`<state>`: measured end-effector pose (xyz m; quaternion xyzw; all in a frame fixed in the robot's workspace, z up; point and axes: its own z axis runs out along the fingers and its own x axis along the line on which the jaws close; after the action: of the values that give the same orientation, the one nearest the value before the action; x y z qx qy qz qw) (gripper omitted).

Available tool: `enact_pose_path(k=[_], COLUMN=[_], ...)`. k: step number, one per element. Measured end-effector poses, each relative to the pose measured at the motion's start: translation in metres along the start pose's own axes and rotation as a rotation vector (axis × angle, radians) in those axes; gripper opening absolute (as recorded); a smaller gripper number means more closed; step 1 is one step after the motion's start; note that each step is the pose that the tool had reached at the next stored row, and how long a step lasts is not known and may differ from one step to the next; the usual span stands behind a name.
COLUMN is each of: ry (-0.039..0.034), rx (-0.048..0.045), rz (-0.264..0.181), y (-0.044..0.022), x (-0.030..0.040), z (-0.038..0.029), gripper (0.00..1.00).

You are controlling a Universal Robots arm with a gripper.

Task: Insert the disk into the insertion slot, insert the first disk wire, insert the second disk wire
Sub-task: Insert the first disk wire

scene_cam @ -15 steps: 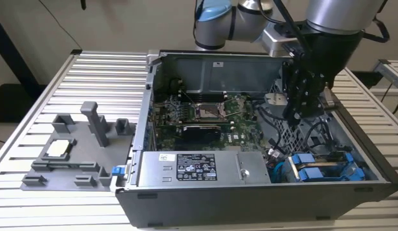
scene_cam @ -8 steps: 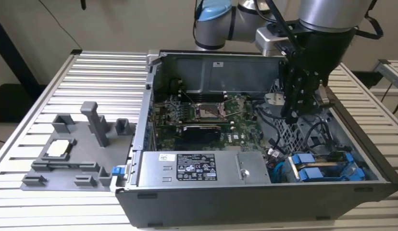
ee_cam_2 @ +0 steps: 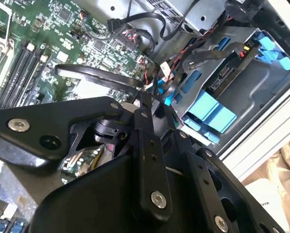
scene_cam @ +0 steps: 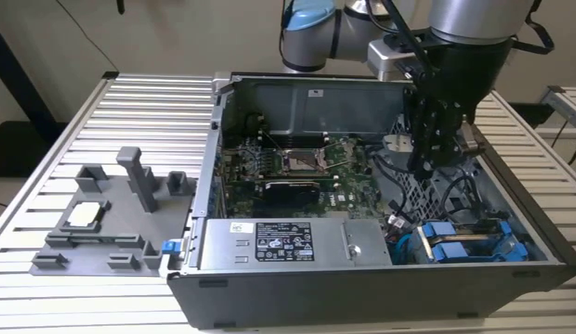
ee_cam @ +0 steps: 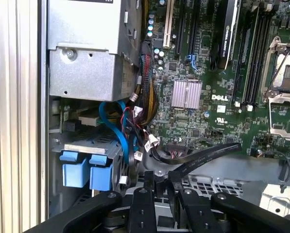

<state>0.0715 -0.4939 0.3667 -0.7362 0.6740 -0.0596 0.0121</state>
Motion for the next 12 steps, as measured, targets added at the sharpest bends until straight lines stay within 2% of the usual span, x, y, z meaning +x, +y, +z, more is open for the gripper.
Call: enact_pose_path(k=[2, 4, 12], ry=[0.0045, 0.006, 0.0069], rx=[0.009, 0.0141, 0.0143], rz=[0.0, 0.0, 0.0], y=[0.0023, 0.0036, 0.0037], x=[-0.0002, -0.0003, -0.0004], z=[-0.0002, -0.0001, 0.0004], gripper=[0.27, 0.27, 0.27])
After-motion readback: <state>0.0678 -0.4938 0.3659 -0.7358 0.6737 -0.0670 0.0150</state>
